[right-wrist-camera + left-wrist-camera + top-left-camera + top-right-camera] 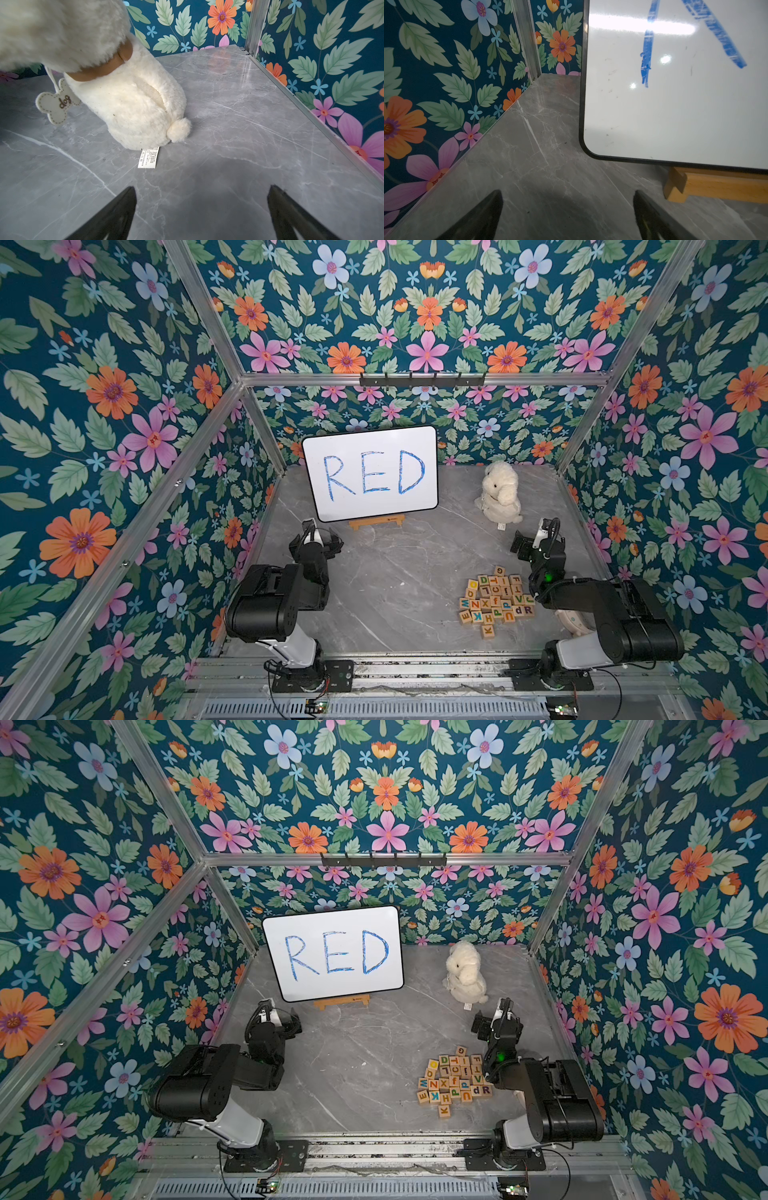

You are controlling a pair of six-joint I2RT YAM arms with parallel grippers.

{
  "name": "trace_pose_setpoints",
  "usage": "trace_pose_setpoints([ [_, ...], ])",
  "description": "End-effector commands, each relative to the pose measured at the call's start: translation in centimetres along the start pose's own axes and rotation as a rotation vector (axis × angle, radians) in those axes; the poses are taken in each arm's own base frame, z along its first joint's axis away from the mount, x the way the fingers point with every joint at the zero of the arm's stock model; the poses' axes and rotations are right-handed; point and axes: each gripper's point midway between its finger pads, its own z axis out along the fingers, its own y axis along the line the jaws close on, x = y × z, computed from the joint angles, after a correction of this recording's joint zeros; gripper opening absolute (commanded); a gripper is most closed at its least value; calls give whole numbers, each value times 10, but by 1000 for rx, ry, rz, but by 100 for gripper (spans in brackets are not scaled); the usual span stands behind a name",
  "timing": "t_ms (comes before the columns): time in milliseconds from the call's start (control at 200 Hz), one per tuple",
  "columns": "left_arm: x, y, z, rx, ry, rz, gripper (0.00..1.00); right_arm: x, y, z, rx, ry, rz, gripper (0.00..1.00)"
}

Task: Assemble the uppercase word "red" with letter blocks
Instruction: Pick up the letter block from the center of the board.

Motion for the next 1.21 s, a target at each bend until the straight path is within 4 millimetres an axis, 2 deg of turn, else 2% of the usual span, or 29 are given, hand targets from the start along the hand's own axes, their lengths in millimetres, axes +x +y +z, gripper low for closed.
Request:
trace_pose_setpoints([
  [0, -11, 0, 0, 2, -43, -16, 99, -10, 2, 0, -8, -38, -11, 99],
  [840, -15, 1, -1, -4, -59, -17, 99, -11, 3, -1, -16, -47, -14, 99],
  [920, -24, -1, -3, 11, -58, -7, 99, -20, 10, -15, -64, -92, -31, 99],
  [1010, -39, 4, -7, -13, -20, -22, 99, -43, 8, -36, -57, -136, -21, 99],
  [1065, -50, 10, -12, -42, 4, -75, 99, -55, 7, -50, -55, -105, 1, 99],
  [1155, -74, 9, -23, -18, 11, -175, 99, -80, -2, -77, -22, -74, 80, 99],
  [1200, -83, 7, -30, 1, 7, -240, 99, -83, -10, -91, 16, -44, 165, 99],
])
